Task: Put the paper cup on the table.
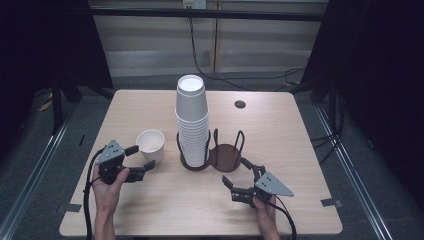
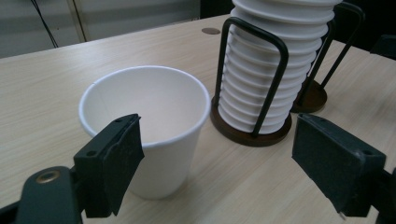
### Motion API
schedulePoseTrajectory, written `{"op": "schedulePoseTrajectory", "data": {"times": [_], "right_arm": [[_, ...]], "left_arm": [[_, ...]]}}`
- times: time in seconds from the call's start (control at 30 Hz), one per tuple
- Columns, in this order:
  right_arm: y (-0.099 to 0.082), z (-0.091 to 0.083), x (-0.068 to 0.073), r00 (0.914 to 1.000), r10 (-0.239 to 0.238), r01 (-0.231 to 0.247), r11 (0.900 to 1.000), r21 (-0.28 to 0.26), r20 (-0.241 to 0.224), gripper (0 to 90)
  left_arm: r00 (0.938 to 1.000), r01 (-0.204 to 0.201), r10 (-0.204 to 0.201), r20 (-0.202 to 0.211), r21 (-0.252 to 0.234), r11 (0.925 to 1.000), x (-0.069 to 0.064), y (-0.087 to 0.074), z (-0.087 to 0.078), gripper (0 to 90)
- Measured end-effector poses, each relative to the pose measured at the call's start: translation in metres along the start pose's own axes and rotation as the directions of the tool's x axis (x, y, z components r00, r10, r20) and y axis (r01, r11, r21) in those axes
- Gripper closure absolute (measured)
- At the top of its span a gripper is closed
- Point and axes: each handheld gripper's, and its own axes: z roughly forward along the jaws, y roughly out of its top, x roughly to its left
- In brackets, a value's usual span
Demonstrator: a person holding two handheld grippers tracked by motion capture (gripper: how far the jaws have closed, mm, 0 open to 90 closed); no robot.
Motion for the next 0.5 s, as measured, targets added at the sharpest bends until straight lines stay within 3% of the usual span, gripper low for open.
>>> {"op": "schedulePoseTrajectory", "data": {"times": [0.13, 0.2, 0.27, 0.4, 0.5], "right_arm": [[0.000, 0.000, 0.000, 1.0000, -0.002, 0.002, 1.0000, -0.001, 0.000, 13.2], [0.000, 0.000, 0.000, 1.0000, -0.004, 0.004, 1.0000, -0.001, 0.001, 13.2], [0.000, 0.000, 0.000, 1.0000, -0.006, 0.006, 1.0000, -0.001, 0.000, 13.2], [0.000, 0.000, 0.000, 1.0000, -0.004, 0.004, 1.0000, -0.001, 0.000, 13.2], [0.000, 0.000, 0.000, 1.0000, -0.003, 0.003, 1.0000, -0.002, 0.000, 13.2]], "left_arm": [[0.9998, -0.020, 0.020, -0.005, -0.035, 0.9992, -0.012, -0.006, 0.004, 16.0], [0.9999, -0.008, 0.009, 0.013, -0.072, 0.9974, -0.019, -0.011, 0.006, 16.0], [1.0000, -0.008, 0.007, -0.005, -0.088, 0.9961, -0.025, -0.014, 0.008, 16.0], [0.9998, -0.012, 0.013, 0.017, -0.094, 0.9955, -0.033, -0.016, 0.009, 16.0], [0.9992, -0.025, 0.030, 0.027, -0.150, 0.9884, -0.043, -0.018, 0.010, 16.1]]}}
